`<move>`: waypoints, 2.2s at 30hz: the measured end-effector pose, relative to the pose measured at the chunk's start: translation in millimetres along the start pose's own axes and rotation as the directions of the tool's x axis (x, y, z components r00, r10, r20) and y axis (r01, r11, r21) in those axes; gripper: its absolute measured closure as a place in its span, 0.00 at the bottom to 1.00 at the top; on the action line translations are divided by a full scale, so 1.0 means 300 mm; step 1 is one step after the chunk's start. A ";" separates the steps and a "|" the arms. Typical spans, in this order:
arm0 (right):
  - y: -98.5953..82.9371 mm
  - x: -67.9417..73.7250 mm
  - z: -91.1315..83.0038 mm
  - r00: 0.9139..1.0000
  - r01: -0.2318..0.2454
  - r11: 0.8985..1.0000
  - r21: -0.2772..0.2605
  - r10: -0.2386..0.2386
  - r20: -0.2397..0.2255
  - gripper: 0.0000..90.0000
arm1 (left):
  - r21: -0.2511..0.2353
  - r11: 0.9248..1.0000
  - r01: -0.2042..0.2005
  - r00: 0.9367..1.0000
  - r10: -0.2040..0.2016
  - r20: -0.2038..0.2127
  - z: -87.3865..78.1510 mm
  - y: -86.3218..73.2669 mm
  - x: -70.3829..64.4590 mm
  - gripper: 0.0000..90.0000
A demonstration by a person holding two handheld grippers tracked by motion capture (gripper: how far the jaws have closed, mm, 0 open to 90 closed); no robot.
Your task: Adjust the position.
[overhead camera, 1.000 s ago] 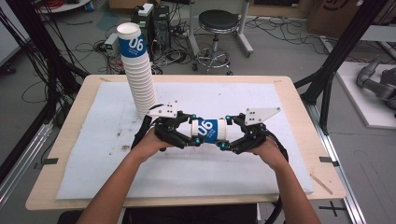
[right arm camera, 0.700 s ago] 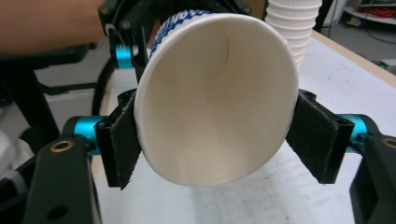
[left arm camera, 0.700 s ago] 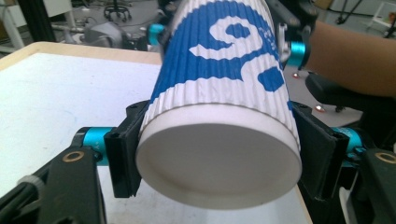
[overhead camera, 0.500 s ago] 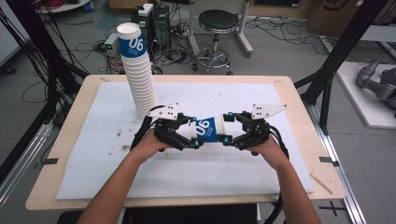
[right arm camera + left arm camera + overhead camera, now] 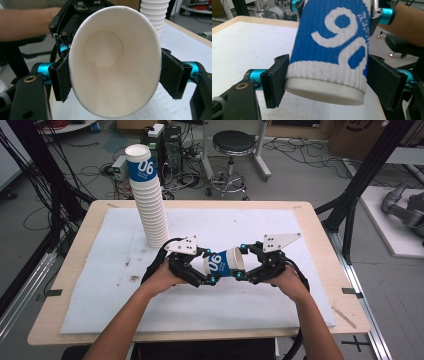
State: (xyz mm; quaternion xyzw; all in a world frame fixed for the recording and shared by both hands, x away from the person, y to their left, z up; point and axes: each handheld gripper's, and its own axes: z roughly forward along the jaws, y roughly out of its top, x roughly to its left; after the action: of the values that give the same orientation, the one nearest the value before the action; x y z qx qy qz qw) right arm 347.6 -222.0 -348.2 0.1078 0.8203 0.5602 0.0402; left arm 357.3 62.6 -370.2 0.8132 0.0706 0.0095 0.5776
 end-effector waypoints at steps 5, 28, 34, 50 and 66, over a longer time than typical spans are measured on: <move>0.008 0.005 0.006 1.000 0.017 0.995 0.095 -0.018 0.007 0.26 | 0.037 0.999 -0.038 0.999 0.038 -0.014 -0.002 0.001 -0.006 0.25; 0.024 0.012 -0.006 0.996 -0.090 0.989 -0.121 0.091 0.004 0.18 | -0.111 0.994 0.015 0.998 -0.007 0.067 -0.002 -0.008 0.008 0.32; 0.026 0.017 0.002 0.999 -0.038 0.997 -0.068 0.038 0.004 0.24 | -0.044 0.999 -0.005 0.999 0.007 0.032 0.014 -0.008 -0.004 0.31; 0.036 0.037 0.033 0.997 -0.051 0.992 -0.117 0.057 0.044 0.18 | -0.035 0.999 -0.011 1.000 0.011 0.020 0.047 -0.021 -0.009 0.34; 0.031 0.046 0.071 0.997 -0.056 0.987 -0.150 0.064 0.048 0.26 | -0.105 0.994 0.011 1.000 -0.013 -0.025 0.063 -0.022 -0.016 0.32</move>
State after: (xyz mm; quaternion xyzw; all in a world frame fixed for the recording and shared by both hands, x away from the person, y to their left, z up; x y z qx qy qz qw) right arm 339.5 -196.4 -346.7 0.1442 0.7713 0.6177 0.0529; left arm 353.8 46.4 -382.3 0.7812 0.0823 0.0202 0.6185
